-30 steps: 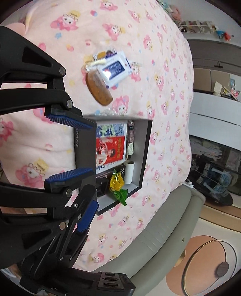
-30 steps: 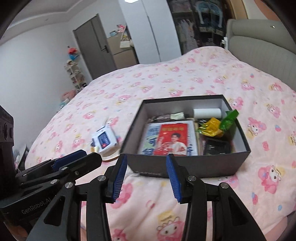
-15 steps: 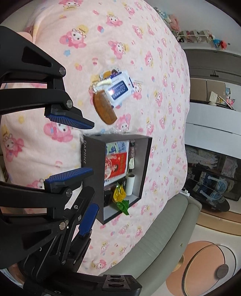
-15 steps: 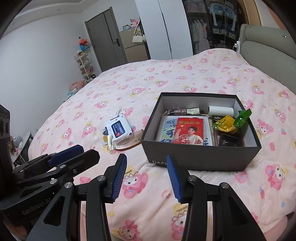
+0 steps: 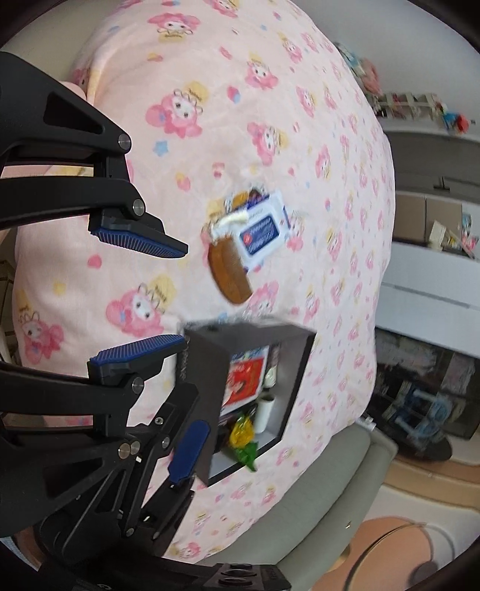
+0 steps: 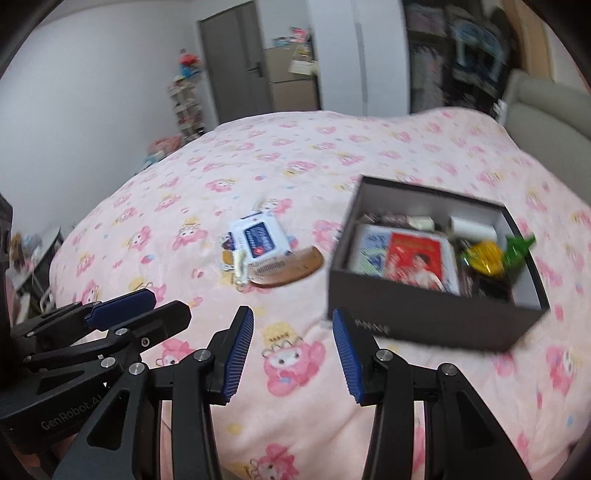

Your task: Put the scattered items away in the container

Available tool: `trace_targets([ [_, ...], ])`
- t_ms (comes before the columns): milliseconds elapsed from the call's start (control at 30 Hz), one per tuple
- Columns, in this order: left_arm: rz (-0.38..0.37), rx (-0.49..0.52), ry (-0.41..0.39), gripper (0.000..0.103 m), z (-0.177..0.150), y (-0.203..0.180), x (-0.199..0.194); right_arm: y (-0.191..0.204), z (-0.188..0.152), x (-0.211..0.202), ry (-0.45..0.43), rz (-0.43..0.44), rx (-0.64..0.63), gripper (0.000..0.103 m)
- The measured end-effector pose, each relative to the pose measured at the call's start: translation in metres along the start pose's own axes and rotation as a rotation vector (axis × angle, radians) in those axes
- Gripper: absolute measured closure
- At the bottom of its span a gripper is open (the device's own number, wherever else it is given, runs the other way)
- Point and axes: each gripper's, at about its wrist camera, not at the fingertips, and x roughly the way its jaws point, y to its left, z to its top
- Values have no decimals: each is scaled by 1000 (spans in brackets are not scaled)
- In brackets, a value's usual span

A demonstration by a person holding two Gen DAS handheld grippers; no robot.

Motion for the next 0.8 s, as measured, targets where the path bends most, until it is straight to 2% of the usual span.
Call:
trace_targets([
  [167, 26, -56, -49, 59, 16, 27, 3, 22, 24, 15, -27, 8, -74, 62],
  [267, 50, -64, -62, 59, 26, 40, 17, 24, 32, 29, -40, 33, -59, 62],
  [367, 35, -95, -47, 59, 27, 53, 42, 18, 25, 54, 5, 34, -13, 62],
  [433, 31, -108, -18, 59, 25, 60, 62, 6, 13, 73, 50, 58, 53, 62],
  [567, 16, -128, 66, 59, 22, 67, 116, -9, -3, 103, 103, 49, 112, 62],
  [700, -13, -145, 133, 59, 21, 70, 160, -15, -5, 131, 158, 40, 107, 62],
  [800, -40, -193, 143, 59, 23, 75, 175, -12, -6, 142, 185, 61, 108, 62],
])
